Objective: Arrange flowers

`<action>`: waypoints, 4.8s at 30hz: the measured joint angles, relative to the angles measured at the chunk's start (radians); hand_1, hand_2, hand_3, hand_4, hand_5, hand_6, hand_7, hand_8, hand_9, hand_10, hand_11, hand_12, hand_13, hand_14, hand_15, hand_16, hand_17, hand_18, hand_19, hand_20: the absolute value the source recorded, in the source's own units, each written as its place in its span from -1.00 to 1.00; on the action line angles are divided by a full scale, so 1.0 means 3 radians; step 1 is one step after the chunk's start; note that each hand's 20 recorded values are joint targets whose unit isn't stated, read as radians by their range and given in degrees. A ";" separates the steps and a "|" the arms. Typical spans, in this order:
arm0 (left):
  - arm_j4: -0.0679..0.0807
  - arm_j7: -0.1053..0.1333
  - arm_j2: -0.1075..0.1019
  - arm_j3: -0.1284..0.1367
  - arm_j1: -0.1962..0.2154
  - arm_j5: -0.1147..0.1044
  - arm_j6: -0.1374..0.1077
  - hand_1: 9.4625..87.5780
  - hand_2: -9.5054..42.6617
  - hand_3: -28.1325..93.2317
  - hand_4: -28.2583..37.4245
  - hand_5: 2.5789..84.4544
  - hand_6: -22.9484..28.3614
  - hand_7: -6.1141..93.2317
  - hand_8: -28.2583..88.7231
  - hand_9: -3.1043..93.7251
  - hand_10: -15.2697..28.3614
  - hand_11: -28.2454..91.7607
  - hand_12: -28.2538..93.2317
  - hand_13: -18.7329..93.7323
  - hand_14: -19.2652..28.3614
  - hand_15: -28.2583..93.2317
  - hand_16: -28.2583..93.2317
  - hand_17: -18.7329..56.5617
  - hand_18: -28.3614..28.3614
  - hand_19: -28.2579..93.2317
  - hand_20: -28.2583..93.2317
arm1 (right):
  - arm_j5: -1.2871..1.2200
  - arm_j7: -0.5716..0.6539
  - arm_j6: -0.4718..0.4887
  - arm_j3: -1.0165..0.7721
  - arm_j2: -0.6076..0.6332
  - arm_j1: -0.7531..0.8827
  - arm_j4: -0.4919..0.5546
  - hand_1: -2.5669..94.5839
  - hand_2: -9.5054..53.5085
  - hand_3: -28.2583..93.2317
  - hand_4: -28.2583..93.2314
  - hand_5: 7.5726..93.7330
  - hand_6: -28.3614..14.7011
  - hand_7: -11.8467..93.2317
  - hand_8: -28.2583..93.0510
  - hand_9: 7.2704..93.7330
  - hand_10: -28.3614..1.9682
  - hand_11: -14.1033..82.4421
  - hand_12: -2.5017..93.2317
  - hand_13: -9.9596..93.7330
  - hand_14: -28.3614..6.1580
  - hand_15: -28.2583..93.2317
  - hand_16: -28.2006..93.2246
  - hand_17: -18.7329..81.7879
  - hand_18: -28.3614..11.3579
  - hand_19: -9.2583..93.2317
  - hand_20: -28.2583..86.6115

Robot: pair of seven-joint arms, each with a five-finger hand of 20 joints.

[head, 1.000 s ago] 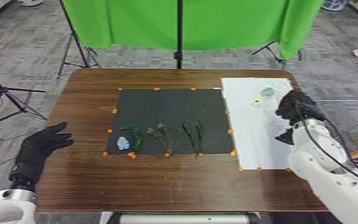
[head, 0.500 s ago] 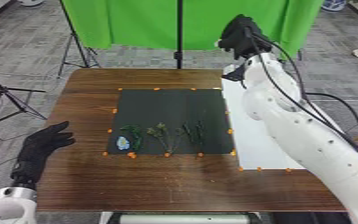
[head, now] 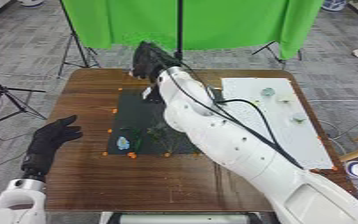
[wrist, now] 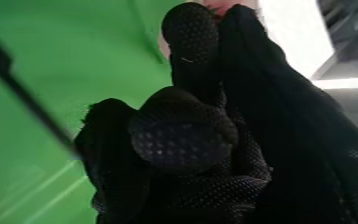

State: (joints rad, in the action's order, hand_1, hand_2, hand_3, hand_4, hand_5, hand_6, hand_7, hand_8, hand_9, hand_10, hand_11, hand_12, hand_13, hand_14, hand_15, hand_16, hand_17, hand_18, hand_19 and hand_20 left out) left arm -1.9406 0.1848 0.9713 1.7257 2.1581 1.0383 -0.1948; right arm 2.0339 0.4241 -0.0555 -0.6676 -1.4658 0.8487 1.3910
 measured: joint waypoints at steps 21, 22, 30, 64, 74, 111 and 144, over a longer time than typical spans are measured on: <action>0.0079 0.0109 0.0000 -0.0008 -0.0065 0.0169 0.0157 -0.09 -0.66 0.43 -0.16 -0.27 0.07 -0.60 -0.66 -0.18 0.19 -0.18 -0.35 0.03 0.42 -0.20 -0.53 -0.16 0.46 -0.24 -0.13 | 0.0072 0.0126 0.0245 0.0087 -0.0179 0.0297 -0.0341 0.30 -1.00 0.45 -0.79 0.66 0.21 -0.37 -0.35 0.96 0.24 -0.54 -0.10 1.00 0.56 0.40 0.07 0.66 -0.19 1.00 0.41; 0.0082 0.0110 0.0001 -0.0004 -0.0066 0.0186 0.0180 -0.09 -0.67 0.42 -0.16 -0.27 0.07 -0.60 -0.66 -0.18 0.18 -0.18 -0.35 0.03 0.42 -0.20 -0.52 -0.16 0.46 -0.24 -0.13 | 0.0066 0.0131 0.0257 0.0081 -0.0183 0.0308 -0.0344 0.30 -1.00 0.45 -0.79 0.66 0.21 -0.38 -0.35 0.96 0.23 -0.54 -0.10 1.00 0.56 0.39 0.07 0.66 -0.19 1.00 0.40; 0.0123 0.0112 0.0002 0.0001 -0.0110 0.0235 0.0364 -0.13 -0.70 0.37 -0.14 -0.27 0.07 -0.61 -0.66 -0.16 0.14 -0.18 -0.35 0.06 0.40 -0.22 -0.52 -0.16 0.46 -0.26 -0.12 | 0.0013 0.0143 0.0317 0.0100 -0.0198 0.0345 -0.0344 0.21 -1.00 0.46 -0.78 0.63 0.19 -0.42 -0.36 0.91 0.17 -0.47 -0.18 1.00 0.54 0.39 0.07 0.66 -0.21 1.00 0.40; 0.0119 0.0033 -0.0016 -0.0019 -0.0134 0.0249 0.0230 -0.30 -0.29 0.18 -0.67 -0.24 0.10 -0.62 -0.66 -0.13 0.15 -0.13 -0.39 0.09 0.41 -0.19 -0.52 -0.17 0.45 -0.26 -0.11 | -0.0023 0.0168 0.0459 0.0098 -0.0194 0.0414 -0.0291 -0.01 -1.00 0.55 -0.78 0.44 0.30 -0.46 -0.47 0.79 -0.06 -0.37 -0.56 1.00 0.51 0.33 0.04 0.66 -0.22 1.00 0.34; 0.0107 0.0046 -0.0016 -0.0049 -0.0125 0.0074 0.0154 -0.52 -0.15 0.35 -0.96 -0.20 0.11 -0.64 -0.65 -0.11 0.23 -0.15 -0.38 0.09 0.46 -0.18 -0.53 -0.19 0.47 -0.25 -0.13 | 0.0065 0.0148 0.0528 0.0105 -0.0169 0.0396 -0.0283 -0.12 -1.00 0.60 -0.78 0.35 0.35 -0.45 -0.68 0.72 -0.11 -0.39 -0.57 1.00 0.49 0.32 0.03 0.66 -0.23 1.00 0.34; -0.0141 0.0026 0.0114 0.0280 0.0320 0.0076 0.0054 -0.56 -0.26 0.42 -1.00 -0.04 0.11 -0.63 -0.63 0.00 0.36 -0.16 -0.34 0.08 0.62 -0.12 -0.56 -0.21 0.49 -0.22 -0.15 | 0.0708 0.0487 0.0670 -0.2477 0.2559 0.2052 0.1490 -0.34 -1.00 0.47 -0.72 0.32 0.33 -0.52 -0.67 0.63 -0.18 -0.20 -0.41 0.86 0.26 0.44 0.03 0.52 -0.46 1.00 0.43; -0.0141 -0.0056 0.0140 0.0271 0.0324 0.0096 0.0091 -0.55 -0.25 0.44 -1.00 -0.03 0.11 -0.63 -0.63 0.01 0.36 -0.16 -0.34 0.09 0.63 -0.11 -0.57 -0.21 0.49 -0.21 -0.16 | 0.0617 0.0622 -0.0429 -0.2153 0.2254 0.2327 0.1003 0.33 -1.00 0.41 -0.81 0.69 0.25 -0.34 -0.36 0.94 0.30 -0.46 0.01 0.98 0.56 0.45 0.06 0.65 -0.28 1.00 0.48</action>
State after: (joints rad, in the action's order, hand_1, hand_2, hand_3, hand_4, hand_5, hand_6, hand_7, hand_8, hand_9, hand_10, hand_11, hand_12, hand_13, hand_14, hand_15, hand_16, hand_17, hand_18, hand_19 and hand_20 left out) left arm -1.9830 0.1680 1.0132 1.8070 2.2552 1.0671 -0.1675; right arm 2.2190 0.6106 -0.1842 -1.3135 -0.7895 1.5469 1.6919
